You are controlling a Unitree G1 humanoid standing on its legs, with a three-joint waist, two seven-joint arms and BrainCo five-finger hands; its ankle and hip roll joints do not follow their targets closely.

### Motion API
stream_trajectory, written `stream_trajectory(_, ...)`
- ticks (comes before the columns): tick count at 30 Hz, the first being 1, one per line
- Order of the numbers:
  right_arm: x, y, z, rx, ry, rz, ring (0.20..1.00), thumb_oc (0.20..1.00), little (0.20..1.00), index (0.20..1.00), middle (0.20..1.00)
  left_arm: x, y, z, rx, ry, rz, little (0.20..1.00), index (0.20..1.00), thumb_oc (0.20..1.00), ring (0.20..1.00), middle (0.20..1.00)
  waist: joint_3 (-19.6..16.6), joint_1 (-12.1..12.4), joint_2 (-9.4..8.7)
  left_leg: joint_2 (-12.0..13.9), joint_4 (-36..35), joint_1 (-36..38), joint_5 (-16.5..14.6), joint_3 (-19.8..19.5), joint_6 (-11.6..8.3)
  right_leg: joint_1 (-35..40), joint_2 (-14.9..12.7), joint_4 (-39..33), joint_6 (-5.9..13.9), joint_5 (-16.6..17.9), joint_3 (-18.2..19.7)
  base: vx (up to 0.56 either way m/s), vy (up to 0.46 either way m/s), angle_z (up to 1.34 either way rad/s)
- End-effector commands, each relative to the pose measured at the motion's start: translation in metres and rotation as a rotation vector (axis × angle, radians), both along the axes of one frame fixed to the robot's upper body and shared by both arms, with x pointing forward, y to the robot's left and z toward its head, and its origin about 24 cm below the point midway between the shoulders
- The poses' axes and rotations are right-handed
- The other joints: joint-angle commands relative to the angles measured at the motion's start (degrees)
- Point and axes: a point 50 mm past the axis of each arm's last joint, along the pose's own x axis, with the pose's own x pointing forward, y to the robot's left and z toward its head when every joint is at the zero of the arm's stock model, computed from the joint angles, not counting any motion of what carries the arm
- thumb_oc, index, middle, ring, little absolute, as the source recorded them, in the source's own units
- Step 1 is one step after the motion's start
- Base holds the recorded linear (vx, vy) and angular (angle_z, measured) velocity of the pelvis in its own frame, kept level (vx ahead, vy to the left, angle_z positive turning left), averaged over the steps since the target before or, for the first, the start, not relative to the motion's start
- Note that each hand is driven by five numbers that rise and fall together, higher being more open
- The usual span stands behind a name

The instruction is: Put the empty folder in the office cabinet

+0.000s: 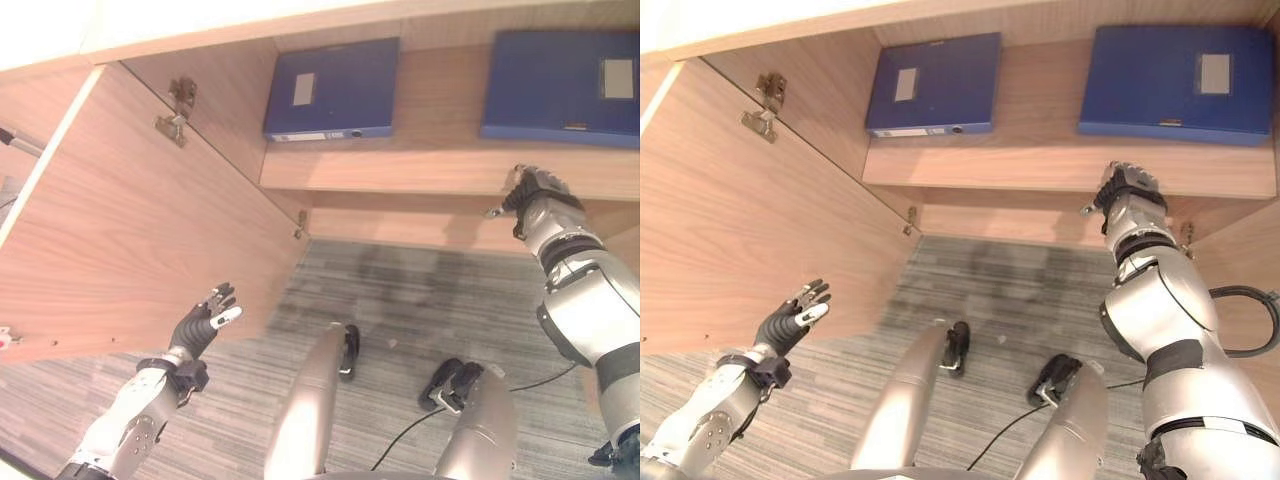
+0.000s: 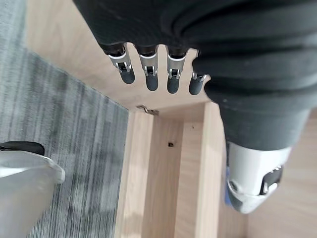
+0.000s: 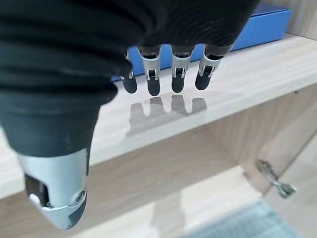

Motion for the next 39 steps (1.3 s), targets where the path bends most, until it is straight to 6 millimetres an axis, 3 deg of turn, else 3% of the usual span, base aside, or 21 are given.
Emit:
stream_trajectory(1, 0.005, 0.012, 0.001, 0.219, -0.094, -0.001, 1.0, 1.0, 1.0, 1.0, 1.0, 0.007, -0.005, 0.007, 0.043, -0.038, -0.053, 1.0, 1.0, 1.0, 1.0, 1.0, 2.4, -0.6, -1.02, 3.0, -12.8, 7.2, 3.8, -1.3, 0.23, 12.7, 2.0, -13.0, 4.64, 2.8, 0.6, 0.0, -0.024, -0.1)
stream_trajectory(3, 0.005, 0.016, -0.006, 0.268, -0.095, 0.003, 1.0, 1.0, 1.0, 1.0, 1.0, 0.007, -0.005, 0.0, 0.051, -0.012, -0.052, 1.0, 1.0, 1.0, 1.0, 1.0, 2.6, -0.9, -1.21, 3.0, -14.8, 9.0, 4.6, -1.3, -0.03, 14.9, 2.6, -15.6, 4.91, 3.6, 0.1, 0.01, -0.019, -0.16)
stream_trajectory(4, 0.001, 0.025, -0.032, 0.412, -0.094, -0.005, 1.0, 1.0, 1.0, 1.0, 1.0, 0.004, -0.008, -0.019, 0.036, 0.058, -0.043, 1.0, 1.0, 1.0, 1.0, 1.0, 2.4, -1.7, -1.98, 3.4, -19.6, 13.2, 6.6, -0.8, -0.57, 18.9, 3.7, -20.9, 5.66, 6.0, -0.8, 0.02, -0.014, -0.22)
stream_trajectory(6, -0.003, 0.028, -0.046, 0.454, -0.083, -0.013, 1.0, 1.0, 1.0, 1.0, 1.0, 0.001, -0.01, -0.03, 0.032, 0.097, -0.039, 1.0, 1.0, 1.0, 1.0, 1.0, 2.8, -2.0, -2.1, 3.5, -22.2, 15.7, 7.4, -0.7, -0.6, 21.2, 4.4, -23.9, 5.98, 7.4, -1.1, 0.04, -0.028, -0.2)
stream_trajectory(7, -0.015, 0.038, -0.082, 0.577, -0.038, -0.035, 1.0, 1.0, 1.0, 1.0, 1.0, -0.006, -0.013, -0.054, 0.054, 0.181, -0.043, 1.0, 1.0, 1.0, 1.0, 1.0, 2.2, -2.9, -2.93, 4.0, -27.8, 20.2, 9.3, -0.1, -1.11, 25.1, 5.8, -29.6, 6.63, 9.6, -1.8, 0.05, -0.037, -0.2)
stream_trajectory(8, -0.015, 0.037, -0.082, 0.577, -0.038, -0.037, 1.0, 1.0, 1.0, 1.0, 1.0, -0.006, -0.014, -0.055, 0.055, 0.181, -0.044, 1.0, 1.0, 1.0, 1.0, 1.0, 2.4, -2.8, -2.84, 4.0, -28.2, 20.7, 9.5, -0.1, -1.14, 25.6, 5.9, -30.0, 6.62, 9.8, -1.9, 0.08, -0.046, -0.17)
stream_trajectory(9, -0.022, 0.046, -0.101, 0.652, -0.02, -0.053, 1.0, 1.0, 1.0, 1.0, 1.0, -0.01, -0.015, -0.068, 0.073, 0.225, -0.036, 1.0, 1.0, 1.0, 1.0, 1.0, 1.9, -3.2, -3.32, 4.4, -31.1, 22.9, 10.7, 0.5, -1.44, 27.2, 6.8, -32.9, 6.91, 10.9, -1.9, 0.09, -0.057, -0.33)
stream_trajectory(10, -0.041, 0.056, -0.138, 0.753, 0.045, -0.089, 1.0, 1.0, 1.0, 1.0, 1.0, -0.021, -0.021, -0.093, 0.061, 0.325, -0.017, 1.0, 1.0, 1.0, 1.0, 1.0, 0.8, -4.2, -4.37, 5.4, -37.5, 27.5, 13.3, 1.4, -2.19, 30.8, 8.4, -39.2, 7.39, 13.1, -2.3, 0.13, -0.084, -0.52)
stream_trajectory(12, -0.077, 0.057, -0.186, 0.873, 0.146, -0.187, 1.0, 1.0, 1.0, 1.0, 1.0, -0.045, -0.028, -0.132, -0.038, 0.494, 0.096, 1.0, 1.0, 1.0, 1.0, 1.0, -1.4, -5.8, -5.74, 7.0, -45.8, 33.5, 17.3, 3.0, -3.46, 35.6, 11.1, -47.2, 7.82, 15.6, -2.9, 0.12, -0.124, -0.49)
stream_trajectory(17, -0.134, 0.061, -0.241, 1.1, 0.209, -0.381, 1.0, 1.0, 1.0, 1.0, 1.0, -0.085, -0.035, -0.17, -0.231, 0.701, 0.345, 1.0, 1.0, 1.0, 1.0, 1.0, -5.8, -7.5, -7.11, 7.8, -55.1, 40.6, 21.1, 5.5, -4.74, 41.1, 14.9, -56.2, 7.95, 17.8, -2.6, 0.07, -0.079, -0.19)
stream_trajectory(19, -0.142, 0.063, -0.247, 1.15, 0.198, -0.423, 1.0, 1.0, 1.0, 1.0, 1.0, -0.092, -0.039, -0.176, -0.256, 0.744, 0.373, 1.0, 1.0, 1.0, 1.0, 1.0, -6.6, -7.9, -7.27, 8.2, -55.9, 41.5, 21.5, 6.1, -5.1, 42.1, 15.6, -57.7, 7.81, 18.1, -2.5, 0.02, -0.043, -0.2)
stream_trajectory(21, -0.165, 0.071, -0.265, 1.29, 0.199, -0.535, 1.0, 1.0, 1.0, 1.0, 1.0, -0.112, -0.044, -0.188, -0.304, 0.85, 0.449, 1.0, 1.0, 1.0, 1.0, 1.0, -9.0, -8.8, -8.0, 9.1, -56.4, 42.6, 22.3, 7.8, -5.45, 43.9, 17.4, -61.4, 7.25, 19.7, -2.3, 0.01, -0.058, -0.16)
stream_trajectory(26, -0.191, 0.076, -0.281, 1.371, 0.224, -0.642, 1.0, 1.0, 1.0, 1.0, 1.0, -0.124, -0.045, -0.193, -0.315, 0.907, 0.508, 1.0, 1.0, 1.0, 1.0, 1.0, -11.0, -9.6, -8.45, 10.1, -56.4, 44.2, 21.8, 8.8, -5.85, 45.7, 18.6, -63.2, 7.08, 19.5, -1.2, 0.04, -0.051, -0.11)
stream_trajectory(27, -0.206, 0.079, -0.29, 1.408, 0.243, -0.687, 1.0, 1.0, 1.0, 1.0, 1.0, -0.131, -0.038, -0.194, -0.276, 0.939, 0.541, 1.0, 1.0, 1.0, 1.0, 1.0, -11.6, -10.1, -9.11, 10.7, -54.3, 45.6, 20.8, 10.2, -5.99, 47.1, 19.5, -63.2, 6.53, 19.3, 0.6, 0.02, -0.076, -0.13)
stream_trajectory(29, -0.213, 0.08, -0.293, 1.412, 0.257, -0.696, 1.0, 1.0, 1.0, 1.0, 1.0, -0.132, -0.035, -0.194, -0.26, 0.938, 0.546, 1.0, 1.0, 1.0, 1.0, 1.0, -11.2, -10.1, -9.48, 11.1, -50.7, 45.0, 19.5, 10.0, -5.86, 47.5, 19.8, -63.0, 6.17, 19.1, 1.4, -0.02, -0.058, -0.36)
stream_trajectory(30, -0.22, 0.081, -0.296, 1.417, 0.275, -0.696, 1.0, 1.0, 1.0, 1.0, 1.0, -0.136, -0.032, -0.195, -0.235, 0.952, 0.553, 1.0, 1.0, 1.0, 1.0, 1.0, -10.3, -10.0, -10.18, 10.7, -43.5, 44.2, 15.8, 8.5, -4.98, 47.8, 19.9, -62.6, 5.7, 19.3, 3.5, -0.08, 0.004, -0.69)
stream_trajectory(34, -0.234, 0.076, -0.301, 1.392, 0.301, -0.709, 1.0, 1.0, 1.0, 1.0, 1.0, -0.141, -0.034, -0.196, -0.196, 0.972, 0.542, 1.0, 1.0, 1.0, 1.0, 1.0, -9.8, -9.6, -10.23, 7.2, -36.9, 43.6, 12.5, 1.5, -3.92, 48.4, 19.8, -62.5, 5.66, 19.8, 6.4, -0.06, 0.06, -0.88)
stream_trajectory(35, -0.24, 0.073, -0.303, 1.389, 0.304, -0.725, 1.0, 1.0, 1.0, 1.0, 1.0, -0.143, -0.034, -0.196, -0.185, 0.981, 0.54, 1.0, 1.0, 1.0, 1.0, 1.0, -10.1, -9.8, -10.31, 5.8, -37.3, 44.2, 10.7, 0.1, -3.44, 48.7, 19.4, -62.4, 5.72, 19.9, 7.1, -0.03, 0.129, -1.07)
stream_trajectory(37, -0.256, 0.067, -0.307, 1.385, 0.297, -0.791, 1.0, 1.0, 1.0, 1.0, 1.0, -0.144, -0.035, -0.197, -0.158, 0.993, 0.514, 1.0, 1.0, 1.0, 1.0, 1.0, -10.9, -11.0, -9.43, 5.1, -41.5, 47.5, 8.9, 1.4, -2.77, 49.0, 19.6, -61.9, 6.11, 19.8, 7.7, -0.03, 0.148, -0.5)
stream_trajectory(38, -0.256, 0.067, -0.307, 1.385, 0.297, -0.791, 1.0, 1.0, 1.0, 1.0, 1.0, -0.144, -0.035, -0.197, -0.158, 0.993, 0.514, 1.0, 1.0, 1.0, 1.0, 1.0, -11.0, -11.1, -9.53, 4.9, -41.7, 47.4, 9.1, 1.4, -2.74, 48.8, 19.5, -61.9, 6.12, 19.8, 7.7, -0.03, 0.316, -0.34)
stream_trajectory(39, -0.277, 0.056, -0.311, 1.375, 0.265, -0.902, 1.0, 1.0, 1.0, 1.0, 1.0, -0.149, -0.028, -0.196, -0.091, 1.014, 0.506, 1.0, 1.0, 1.0, 1.0, 1.0, -13.1, -13.0, -8.73, 3.4, -48.3, 50.9, 10.2, 3.3, -2.28, 48.1, 18.7, -61.1, 7.15, 20.8, 8.6, -0.01, 0.239, -0.25)
